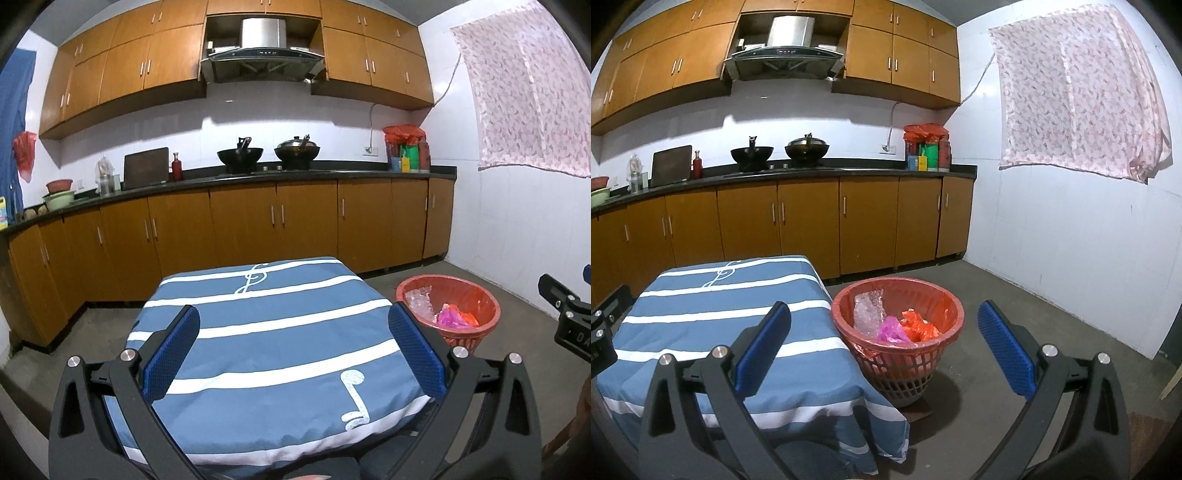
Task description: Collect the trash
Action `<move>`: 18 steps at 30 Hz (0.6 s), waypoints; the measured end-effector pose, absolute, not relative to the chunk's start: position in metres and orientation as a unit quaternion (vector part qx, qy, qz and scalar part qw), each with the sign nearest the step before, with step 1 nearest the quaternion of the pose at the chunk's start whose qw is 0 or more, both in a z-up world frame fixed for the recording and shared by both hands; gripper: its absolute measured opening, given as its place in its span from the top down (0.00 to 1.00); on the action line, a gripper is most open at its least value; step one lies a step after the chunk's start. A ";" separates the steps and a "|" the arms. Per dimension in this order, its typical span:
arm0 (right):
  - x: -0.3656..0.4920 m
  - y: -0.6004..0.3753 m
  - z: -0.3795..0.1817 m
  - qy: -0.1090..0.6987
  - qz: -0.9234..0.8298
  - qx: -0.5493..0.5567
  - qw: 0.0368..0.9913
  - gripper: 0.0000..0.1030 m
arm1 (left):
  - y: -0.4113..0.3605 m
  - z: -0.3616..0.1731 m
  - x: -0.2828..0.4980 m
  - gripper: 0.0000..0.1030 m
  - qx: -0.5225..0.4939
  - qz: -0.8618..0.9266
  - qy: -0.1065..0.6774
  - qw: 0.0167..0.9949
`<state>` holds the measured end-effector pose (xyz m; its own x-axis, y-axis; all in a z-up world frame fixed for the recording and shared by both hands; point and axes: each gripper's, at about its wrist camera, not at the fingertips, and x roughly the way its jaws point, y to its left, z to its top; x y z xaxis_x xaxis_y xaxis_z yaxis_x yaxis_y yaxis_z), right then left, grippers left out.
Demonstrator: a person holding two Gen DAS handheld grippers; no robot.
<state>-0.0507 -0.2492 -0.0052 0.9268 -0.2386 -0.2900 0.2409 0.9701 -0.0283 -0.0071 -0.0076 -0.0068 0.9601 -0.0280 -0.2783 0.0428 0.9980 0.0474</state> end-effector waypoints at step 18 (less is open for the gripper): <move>-0.047 -0.250 -0.012 0.155 -0.123 0.008 0.980 0.04 | -0.003 -0.009 -0.007 0.02 0.018 -0.029 0.155 0.987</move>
